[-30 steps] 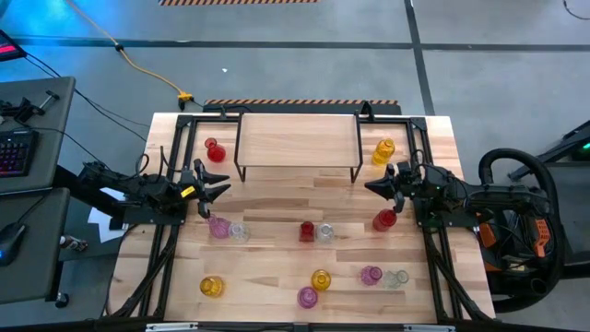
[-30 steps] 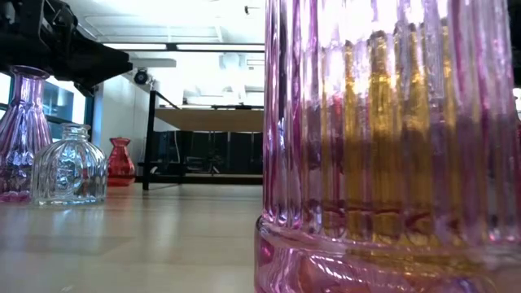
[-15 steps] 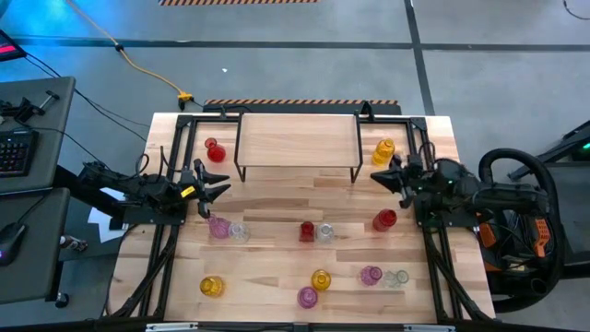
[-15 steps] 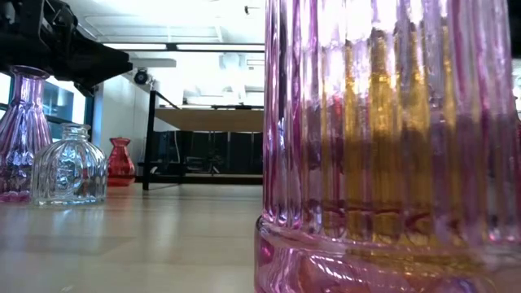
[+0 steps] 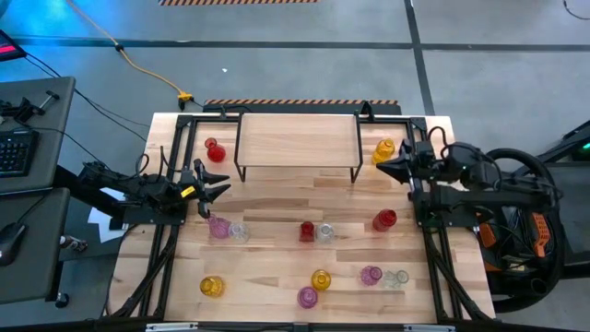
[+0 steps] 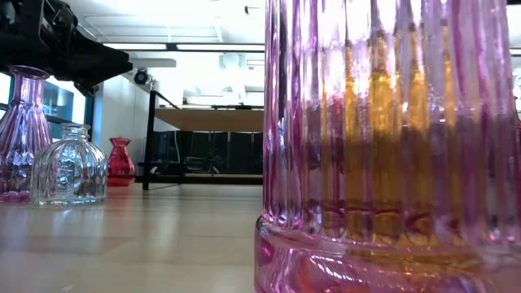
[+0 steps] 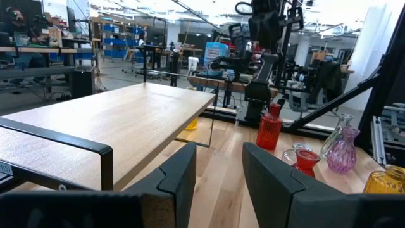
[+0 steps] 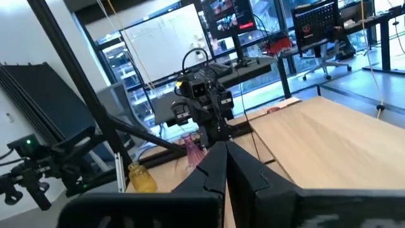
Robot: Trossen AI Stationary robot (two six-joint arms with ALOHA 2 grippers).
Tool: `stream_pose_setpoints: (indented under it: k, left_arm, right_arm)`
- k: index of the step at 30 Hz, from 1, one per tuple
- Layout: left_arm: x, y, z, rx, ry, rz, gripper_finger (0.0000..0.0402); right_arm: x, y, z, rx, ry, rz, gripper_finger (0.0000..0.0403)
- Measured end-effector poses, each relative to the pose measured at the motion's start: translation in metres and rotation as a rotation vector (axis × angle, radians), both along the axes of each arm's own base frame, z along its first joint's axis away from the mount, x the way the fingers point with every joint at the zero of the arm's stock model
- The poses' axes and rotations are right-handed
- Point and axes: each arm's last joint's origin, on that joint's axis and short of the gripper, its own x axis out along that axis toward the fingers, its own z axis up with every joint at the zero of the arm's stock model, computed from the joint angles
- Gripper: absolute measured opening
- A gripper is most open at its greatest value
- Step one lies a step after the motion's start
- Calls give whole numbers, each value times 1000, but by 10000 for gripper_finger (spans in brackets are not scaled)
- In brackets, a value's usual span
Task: Sort vases onto shelf
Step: Put the center transparent vase on the shelf
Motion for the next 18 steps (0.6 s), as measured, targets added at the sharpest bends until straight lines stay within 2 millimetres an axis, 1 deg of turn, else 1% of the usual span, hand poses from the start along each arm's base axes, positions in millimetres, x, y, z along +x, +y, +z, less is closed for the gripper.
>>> stream_pose_setpoints:
  k: [3,7,13,18]
  left_arm:
    - [0,0,0,0,0,0,120]
    - [0,0,0,0,0,0,120]
    - [0,0,0,0,0,0,120]
    - [0,0,0,0,0,0,120]
  right_arm:
    - [5,0,12,-3,10,23,0]
    - [16,0,21,1,46,70,0]
    - [37,2,19,-25,130,133,9]
    - [53,9,18,-24,183,188,47]
